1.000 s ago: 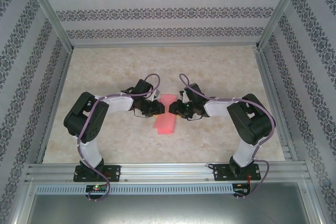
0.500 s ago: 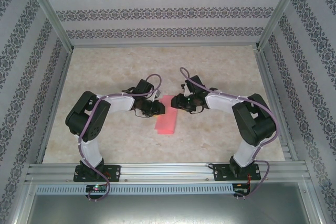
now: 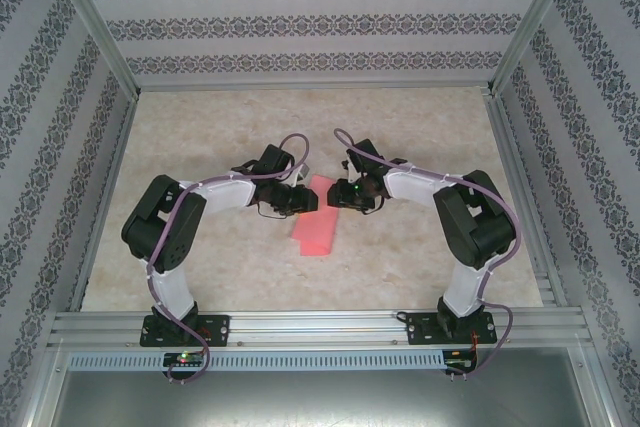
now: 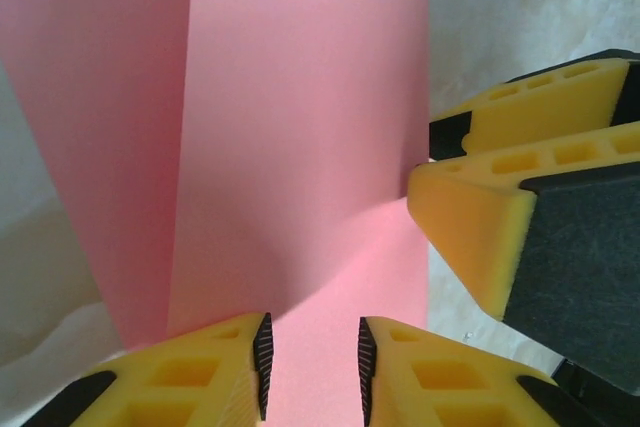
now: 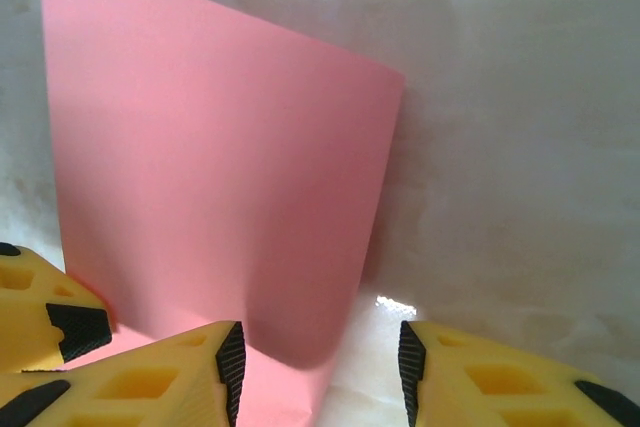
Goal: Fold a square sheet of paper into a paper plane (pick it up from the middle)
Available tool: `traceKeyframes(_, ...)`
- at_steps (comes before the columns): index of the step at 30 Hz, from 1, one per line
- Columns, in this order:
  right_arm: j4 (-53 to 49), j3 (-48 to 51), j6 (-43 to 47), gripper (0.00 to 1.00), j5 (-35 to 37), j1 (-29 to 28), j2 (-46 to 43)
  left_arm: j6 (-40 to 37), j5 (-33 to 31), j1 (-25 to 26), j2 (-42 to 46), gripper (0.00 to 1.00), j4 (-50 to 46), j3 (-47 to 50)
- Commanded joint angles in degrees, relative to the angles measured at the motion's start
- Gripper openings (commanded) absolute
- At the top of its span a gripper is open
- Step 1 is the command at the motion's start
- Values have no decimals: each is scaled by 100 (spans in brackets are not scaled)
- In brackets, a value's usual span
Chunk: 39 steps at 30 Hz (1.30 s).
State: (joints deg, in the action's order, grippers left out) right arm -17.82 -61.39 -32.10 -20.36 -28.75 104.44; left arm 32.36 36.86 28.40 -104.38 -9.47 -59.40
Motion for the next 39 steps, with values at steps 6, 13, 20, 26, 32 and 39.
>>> traceKeyframes(6, -219, -332, 342, 46, 137, -156, 248, -274, 216, -201, 355, 36, -330, -177)
traceKeyframes(13, -497, -499, 724, 44, 373, -344, 322, -366, 260, -433, 497, 40, -471, -136)
traceKeyframes(20, -787, -635, 1206, 43, 759, -557, 321, -406, 199, -686, 432, 40, -533, -179)
traceKeyframes(26, -797, -691, 1428, 42, 946, -739, 357, -425, 85, -765, 211, 40, -578, -205)
traceKeyframes(32, -600, -639, 1594, 40, 905, -868, 313, -309, 78, -783, 7, 39, -336, -108)
traceKeyframes(39, -525, -581, 1848, 39, 1055, -1033, 259, -253, -100, -910, 193, 40, -367, 26)
